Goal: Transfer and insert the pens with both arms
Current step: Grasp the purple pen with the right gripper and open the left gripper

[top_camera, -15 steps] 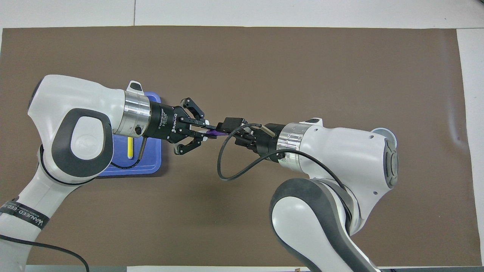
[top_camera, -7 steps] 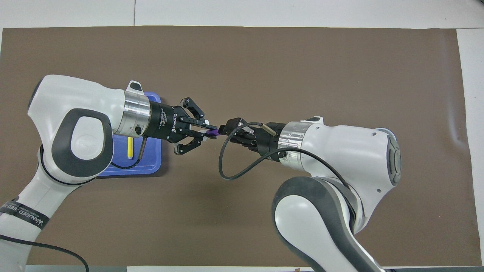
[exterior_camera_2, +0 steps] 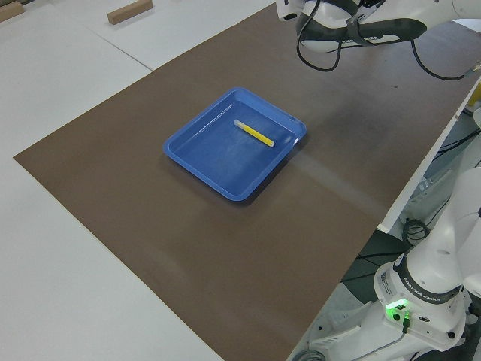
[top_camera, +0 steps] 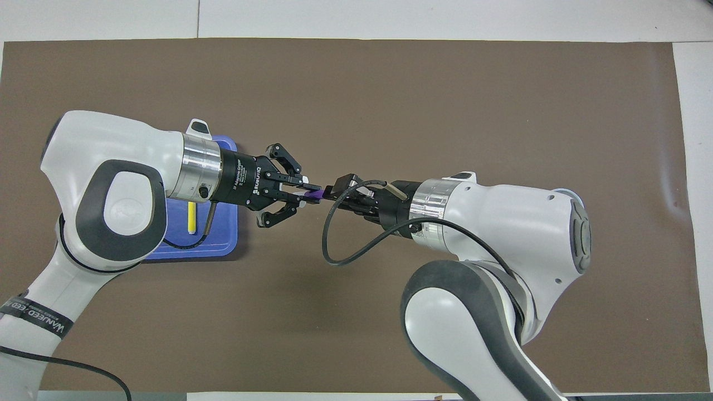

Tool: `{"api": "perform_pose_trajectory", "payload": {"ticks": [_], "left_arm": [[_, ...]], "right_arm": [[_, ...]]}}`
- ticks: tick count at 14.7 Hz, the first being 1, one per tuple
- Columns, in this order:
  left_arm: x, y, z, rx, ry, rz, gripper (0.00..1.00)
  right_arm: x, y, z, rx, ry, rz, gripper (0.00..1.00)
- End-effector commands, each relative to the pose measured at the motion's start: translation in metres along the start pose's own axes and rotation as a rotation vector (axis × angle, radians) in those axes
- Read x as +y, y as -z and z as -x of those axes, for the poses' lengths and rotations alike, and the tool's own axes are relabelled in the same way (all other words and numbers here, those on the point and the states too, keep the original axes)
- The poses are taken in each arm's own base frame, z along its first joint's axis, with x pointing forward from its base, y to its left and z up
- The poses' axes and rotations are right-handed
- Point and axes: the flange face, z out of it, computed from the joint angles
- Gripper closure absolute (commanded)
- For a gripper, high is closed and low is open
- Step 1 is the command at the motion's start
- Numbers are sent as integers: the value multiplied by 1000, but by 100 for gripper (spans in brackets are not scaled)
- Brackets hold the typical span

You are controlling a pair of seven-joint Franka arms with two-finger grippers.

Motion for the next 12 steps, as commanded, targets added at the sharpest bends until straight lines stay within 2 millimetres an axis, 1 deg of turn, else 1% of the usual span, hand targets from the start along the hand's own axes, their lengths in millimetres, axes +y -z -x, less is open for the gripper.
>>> {"api": "perform_pose_trajectory", "payload": {"ticks": [1, 3, 6, 9, 12], "left_arm": [[-8, 0, 1, 0, -4, 21, 100], [-8, 0, 1, 0, -4, 21, 100], [-7, 0, 1, 0, -4, 23, 100], [-7, 0, 1, 0, -4, 24, 100], [-7, 1, 1, -1, -2, 25, 100]], "right_arm": [[0, 6, -1, -11, 1, -21, 65], [3, 11, -10, 2, -9, -21, 65], [5, 14, -16, 11, -17, -24, 65], [3, 12, -11, 7, -12, -25, 65], [2, 11, -10, 5, -10, -23, 65]]}}
